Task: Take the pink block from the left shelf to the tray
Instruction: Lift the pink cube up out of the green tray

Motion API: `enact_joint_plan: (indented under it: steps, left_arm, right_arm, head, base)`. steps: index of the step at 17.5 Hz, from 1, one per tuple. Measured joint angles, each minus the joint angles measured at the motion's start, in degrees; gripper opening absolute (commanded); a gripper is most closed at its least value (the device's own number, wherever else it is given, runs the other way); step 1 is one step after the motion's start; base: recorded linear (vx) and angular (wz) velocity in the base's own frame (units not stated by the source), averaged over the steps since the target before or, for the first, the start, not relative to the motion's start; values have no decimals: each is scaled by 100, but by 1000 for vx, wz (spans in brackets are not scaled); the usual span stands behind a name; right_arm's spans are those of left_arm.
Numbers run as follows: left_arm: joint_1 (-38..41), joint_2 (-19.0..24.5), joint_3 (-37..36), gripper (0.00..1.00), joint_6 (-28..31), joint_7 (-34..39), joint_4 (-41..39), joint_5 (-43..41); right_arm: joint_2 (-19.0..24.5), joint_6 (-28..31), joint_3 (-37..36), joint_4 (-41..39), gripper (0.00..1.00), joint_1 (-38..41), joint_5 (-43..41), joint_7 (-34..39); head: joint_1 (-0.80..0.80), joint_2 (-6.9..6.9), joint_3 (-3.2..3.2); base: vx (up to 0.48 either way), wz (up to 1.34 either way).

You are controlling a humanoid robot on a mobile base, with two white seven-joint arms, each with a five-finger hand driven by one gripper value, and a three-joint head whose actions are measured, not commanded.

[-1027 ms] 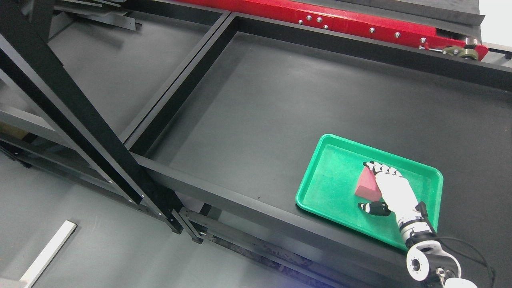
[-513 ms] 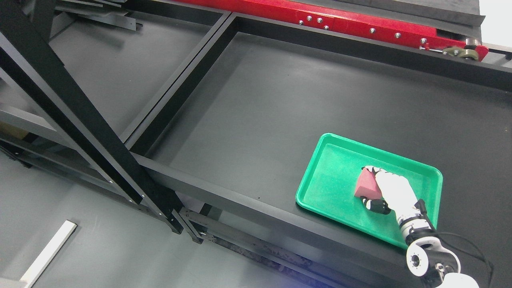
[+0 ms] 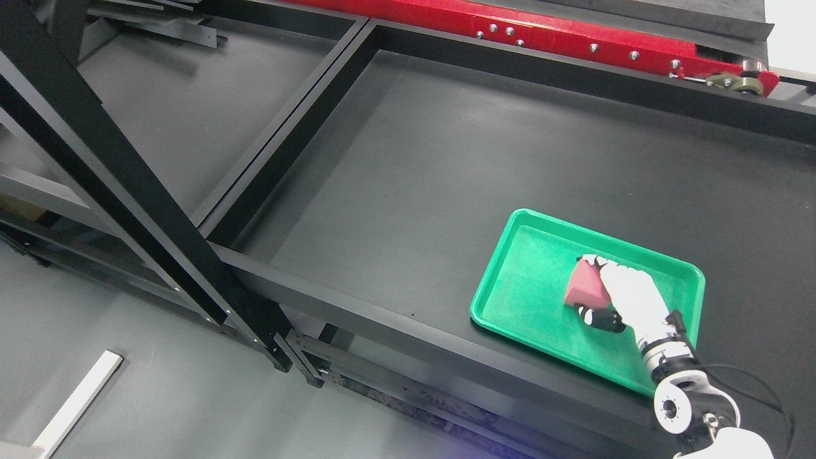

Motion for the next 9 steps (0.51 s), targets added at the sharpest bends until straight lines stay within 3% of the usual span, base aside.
enact_joint_plan:
  steps: [9]
  left_arm:
    - [0,0,0,100,0,0,0,0]
  right_arm:
    - [44,-955,-703,-644,3,382,-1088,-1368]
  head:
    - [0,0,0]
  base:
    - [0,0]
